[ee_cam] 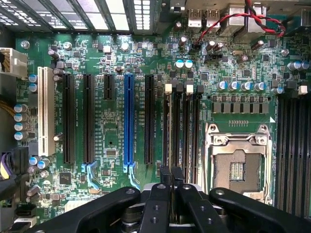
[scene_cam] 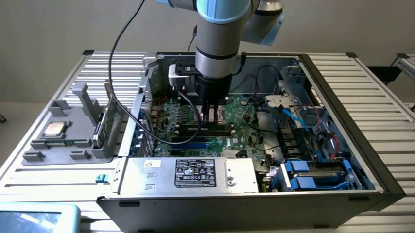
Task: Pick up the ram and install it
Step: 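Insert the ram into the slot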
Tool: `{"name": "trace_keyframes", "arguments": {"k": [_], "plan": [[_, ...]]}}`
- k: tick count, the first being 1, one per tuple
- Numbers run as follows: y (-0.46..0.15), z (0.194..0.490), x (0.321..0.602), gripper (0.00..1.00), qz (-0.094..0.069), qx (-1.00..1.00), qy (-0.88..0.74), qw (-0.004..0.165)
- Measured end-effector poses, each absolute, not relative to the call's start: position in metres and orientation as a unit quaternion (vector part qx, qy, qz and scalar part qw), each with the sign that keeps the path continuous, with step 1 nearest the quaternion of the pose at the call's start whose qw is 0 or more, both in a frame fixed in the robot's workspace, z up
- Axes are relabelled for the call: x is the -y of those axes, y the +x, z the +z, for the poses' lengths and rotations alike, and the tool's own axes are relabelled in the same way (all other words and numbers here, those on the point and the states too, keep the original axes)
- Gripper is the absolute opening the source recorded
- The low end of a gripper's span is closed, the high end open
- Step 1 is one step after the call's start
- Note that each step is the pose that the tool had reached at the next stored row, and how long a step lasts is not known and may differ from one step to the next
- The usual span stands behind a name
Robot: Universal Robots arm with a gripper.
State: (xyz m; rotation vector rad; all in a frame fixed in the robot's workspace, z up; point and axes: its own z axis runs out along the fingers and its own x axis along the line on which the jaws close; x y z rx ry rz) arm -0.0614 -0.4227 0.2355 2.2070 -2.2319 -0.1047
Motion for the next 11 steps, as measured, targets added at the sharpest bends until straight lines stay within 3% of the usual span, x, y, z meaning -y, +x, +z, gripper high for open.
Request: {"name": "trace_keyframes", "arguments": {"k": [11], "plan": [[-0.0614, 0.2364, 0.4227, 0.11, -0.033, 0.711, 0.702, 0.0]]}}
